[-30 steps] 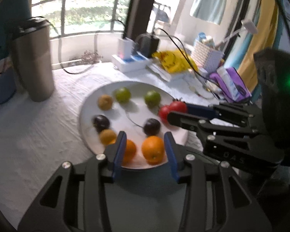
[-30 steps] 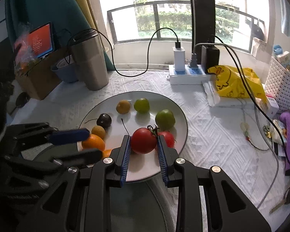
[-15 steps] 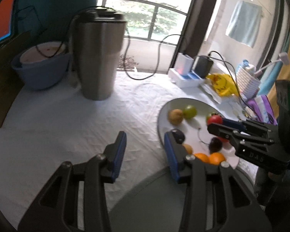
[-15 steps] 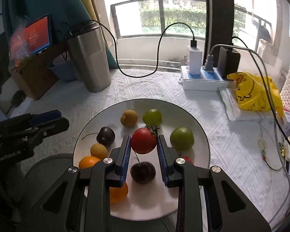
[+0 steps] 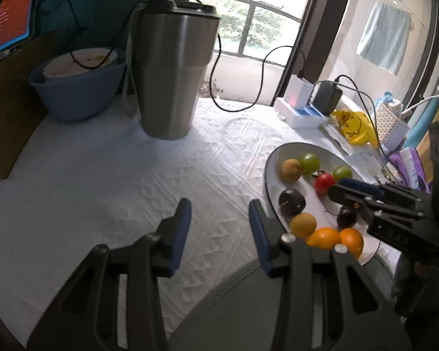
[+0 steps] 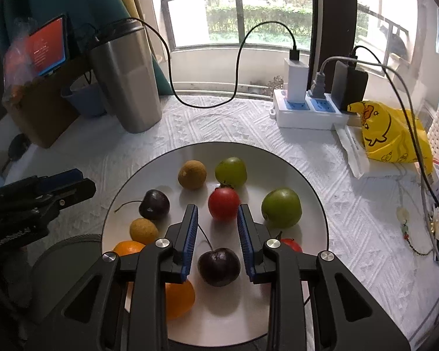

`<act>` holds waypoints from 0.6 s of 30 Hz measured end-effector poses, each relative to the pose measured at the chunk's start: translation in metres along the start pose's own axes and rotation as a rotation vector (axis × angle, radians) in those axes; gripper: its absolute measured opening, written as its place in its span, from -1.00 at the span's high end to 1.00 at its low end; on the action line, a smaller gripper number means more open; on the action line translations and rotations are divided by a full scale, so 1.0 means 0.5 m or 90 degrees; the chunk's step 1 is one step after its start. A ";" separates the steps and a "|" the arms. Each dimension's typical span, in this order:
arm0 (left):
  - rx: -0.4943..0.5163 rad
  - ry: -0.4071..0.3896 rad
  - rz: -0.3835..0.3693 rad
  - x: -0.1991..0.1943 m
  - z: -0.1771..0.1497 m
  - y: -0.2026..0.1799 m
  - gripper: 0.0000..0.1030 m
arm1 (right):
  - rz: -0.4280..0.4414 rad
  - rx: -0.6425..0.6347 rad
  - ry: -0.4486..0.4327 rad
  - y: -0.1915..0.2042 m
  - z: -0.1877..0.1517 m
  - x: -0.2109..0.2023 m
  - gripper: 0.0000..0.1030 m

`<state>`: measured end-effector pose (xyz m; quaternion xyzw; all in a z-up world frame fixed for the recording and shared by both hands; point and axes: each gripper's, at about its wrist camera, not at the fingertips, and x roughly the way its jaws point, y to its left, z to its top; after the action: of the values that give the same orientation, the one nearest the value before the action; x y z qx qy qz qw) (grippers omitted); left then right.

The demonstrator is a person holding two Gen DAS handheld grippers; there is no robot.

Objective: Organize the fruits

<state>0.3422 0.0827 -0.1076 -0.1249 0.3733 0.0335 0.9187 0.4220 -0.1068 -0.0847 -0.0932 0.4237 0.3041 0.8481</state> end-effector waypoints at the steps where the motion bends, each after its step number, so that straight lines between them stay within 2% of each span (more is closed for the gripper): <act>1: 0.000 -0.003 0.002 -0.005 0.000 0.000 0.18 | 0.000 0.000 -0.004 0.002 0.000 -0.006 0.43; 18: 0.023 -0.038 -0.002 -0.122 -0.047 -0.031 0.15 | 0.004 -0.010 -0.050 0.055 -0.030 -0.132 0.43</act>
<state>0.2848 0.0637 -0.0779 -0.1080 0.3463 0.0292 0.9314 0.3656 -0.1200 -0.0400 -0.0870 0.3882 0.3134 0.8623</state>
